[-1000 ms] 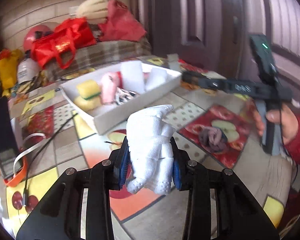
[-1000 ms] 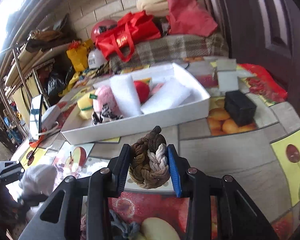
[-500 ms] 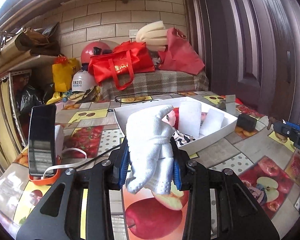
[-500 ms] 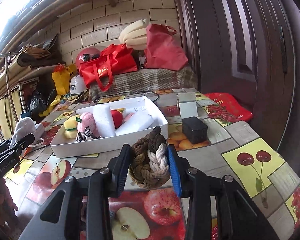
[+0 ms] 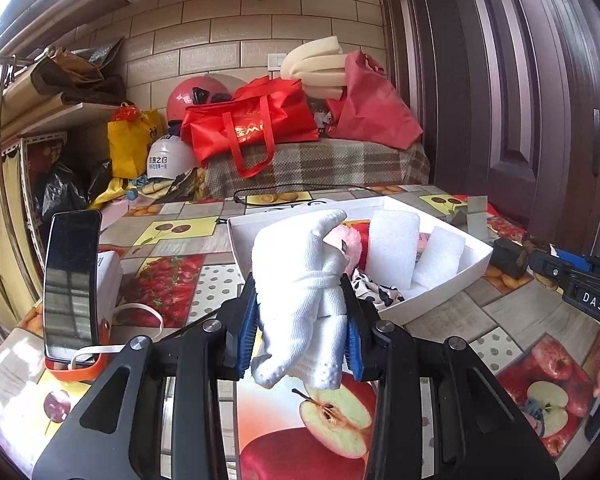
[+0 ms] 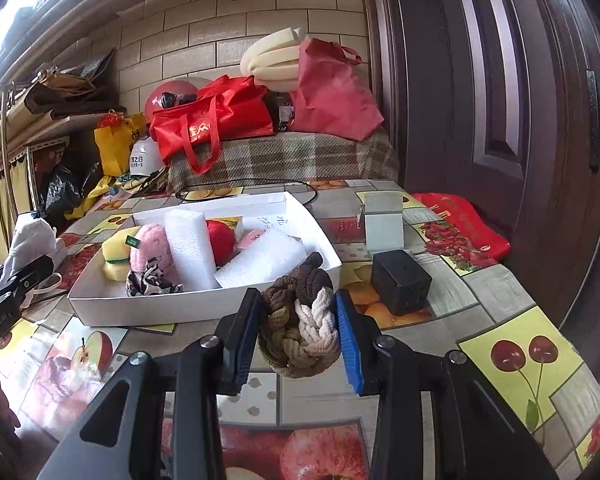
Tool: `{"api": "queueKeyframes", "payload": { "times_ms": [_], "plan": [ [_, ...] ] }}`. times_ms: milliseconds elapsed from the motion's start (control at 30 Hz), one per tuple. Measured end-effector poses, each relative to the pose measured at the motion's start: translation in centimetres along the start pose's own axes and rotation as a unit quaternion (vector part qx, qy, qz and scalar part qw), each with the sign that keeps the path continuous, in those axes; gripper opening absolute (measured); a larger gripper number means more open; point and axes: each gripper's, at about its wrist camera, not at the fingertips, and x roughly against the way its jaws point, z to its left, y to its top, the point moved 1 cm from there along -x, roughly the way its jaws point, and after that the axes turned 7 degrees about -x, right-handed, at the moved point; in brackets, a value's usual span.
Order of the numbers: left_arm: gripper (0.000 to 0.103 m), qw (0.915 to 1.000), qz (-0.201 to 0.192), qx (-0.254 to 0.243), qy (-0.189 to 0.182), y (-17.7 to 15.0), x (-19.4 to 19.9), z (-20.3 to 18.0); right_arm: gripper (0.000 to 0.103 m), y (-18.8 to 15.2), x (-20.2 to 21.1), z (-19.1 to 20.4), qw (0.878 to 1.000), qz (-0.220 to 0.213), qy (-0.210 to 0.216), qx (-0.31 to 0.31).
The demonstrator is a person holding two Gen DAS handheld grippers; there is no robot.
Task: Organize soft objects
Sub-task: 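Carry the glove with left tool while right tool carries the rope knot over the box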
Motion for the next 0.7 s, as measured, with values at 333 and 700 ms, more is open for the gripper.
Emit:
{"api": "queueKeyframes", "payload": {
  "times_ms": [333, 700],
  "plan": [
    [0.035, 0.9998, 0.014, 0.011, -0.004, 0.6, -1.7, 0.3, 0.038, 1.1, -2.7, 0.4, 1.0, 0.006, -0.003, -0.011],
    [0.035, 0.9997, 0.019, 0.016, -0.005, 1.1, -3.4, 0.5, 0.038, 1.9, -4.7, 3.0, 1.0, 0.005, 0.026, 0.018]
  ]
}}
